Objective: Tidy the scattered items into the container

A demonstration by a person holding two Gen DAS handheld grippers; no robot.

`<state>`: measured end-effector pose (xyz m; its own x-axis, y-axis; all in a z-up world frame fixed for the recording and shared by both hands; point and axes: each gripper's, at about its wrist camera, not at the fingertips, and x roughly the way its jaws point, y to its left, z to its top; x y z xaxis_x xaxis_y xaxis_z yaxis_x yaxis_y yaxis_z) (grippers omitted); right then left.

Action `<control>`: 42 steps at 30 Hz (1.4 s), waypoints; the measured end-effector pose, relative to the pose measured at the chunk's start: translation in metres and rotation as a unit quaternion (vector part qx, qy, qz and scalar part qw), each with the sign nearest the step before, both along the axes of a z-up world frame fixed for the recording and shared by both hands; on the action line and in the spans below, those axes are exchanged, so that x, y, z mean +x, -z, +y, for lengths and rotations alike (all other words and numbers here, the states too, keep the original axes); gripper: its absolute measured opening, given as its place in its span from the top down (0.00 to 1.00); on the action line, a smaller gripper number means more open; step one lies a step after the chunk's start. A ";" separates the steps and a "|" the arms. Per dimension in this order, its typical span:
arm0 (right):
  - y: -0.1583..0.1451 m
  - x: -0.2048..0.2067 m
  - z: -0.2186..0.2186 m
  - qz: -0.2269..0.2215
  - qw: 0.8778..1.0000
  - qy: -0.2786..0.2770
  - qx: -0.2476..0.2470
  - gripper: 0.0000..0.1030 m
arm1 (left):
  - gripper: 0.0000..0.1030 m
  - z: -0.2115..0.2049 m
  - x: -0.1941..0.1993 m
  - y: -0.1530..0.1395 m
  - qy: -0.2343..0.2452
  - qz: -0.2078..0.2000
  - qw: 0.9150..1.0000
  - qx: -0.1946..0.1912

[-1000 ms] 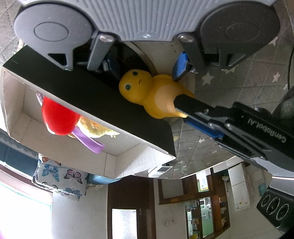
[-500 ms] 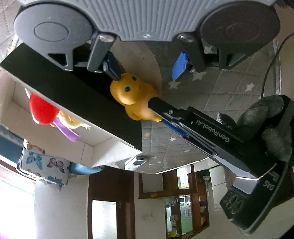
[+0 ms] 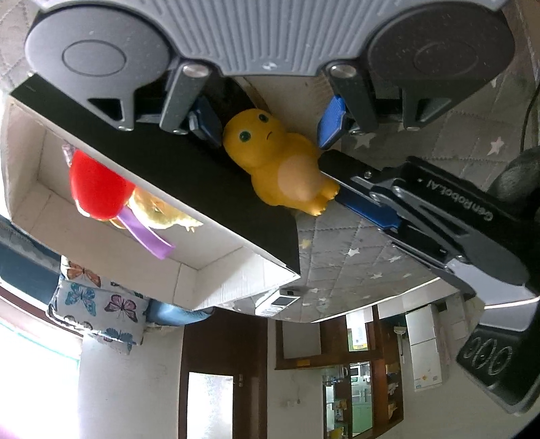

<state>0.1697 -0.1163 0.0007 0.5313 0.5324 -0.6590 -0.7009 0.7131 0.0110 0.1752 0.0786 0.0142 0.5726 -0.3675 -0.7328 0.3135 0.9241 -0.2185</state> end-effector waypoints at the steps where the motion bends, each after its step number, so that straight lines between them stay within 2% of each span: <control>1: 0.002 0.002 0.001 0.002 1.000 0.001 0.001 0.38 | 0.59 0.000 0.000 0.000 -0.001 0.000 1.000 0.000; 5: 0.003 0.001 0.003 0.003 1.000 -0.001 0.005 0.37 | 0.59 0.001 0.001 -0.001 0.000 -0.002 1.000 -0.002; 12: -0.003 -0.019 0.006 0.000 0.999 -0.039 0.003 0.37 | 0.57 0.005 0.002 -0.003 -0.002 -0.005 1.000 -0.001; 18: -0.003 -0.006 0.008 -0.001 1.000 -0.017 0.011 0.38 | 0.58 0.004 0.002 -0.003 -0.004 -0.006 1.000 -0.001; 25: 0.001 -0.003 0.017 -0.001 1.000 -0.028 0.005 0.39 | 0.56 0.005 0.004 -0.002 -0.001 -0.005 1.000 -0.003; 28: 0.003 -0.006 0.020 -0.012 1.000 -0.021 0.000 0.44 | 0.56 0.003 0.005 -0.001 -0.003 -0.005 1.000 -0.002; 32: 0.001 -0.008 0.017 -0.009 1.000 -0.012 0.006 0.56 | 0.53 0.000 0.004 -0.001 -0.016 -0.010 1.000 0.002; 42: -0.007 -0.024 0.011 -0.018 1.000 0.007 0.018 0.56 | 0.53 0.000 -0.006 -0.007 -0.017 -0.013 1.000 -0.014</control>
<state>0.1453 -0.1054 0.0075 0.5626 0.5468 -0.6201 -0.6906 0.7232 0.0111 0.1688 0.0789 0.0213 0.6033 -0.3680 -0.7075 0.2874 0.9279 -0.2376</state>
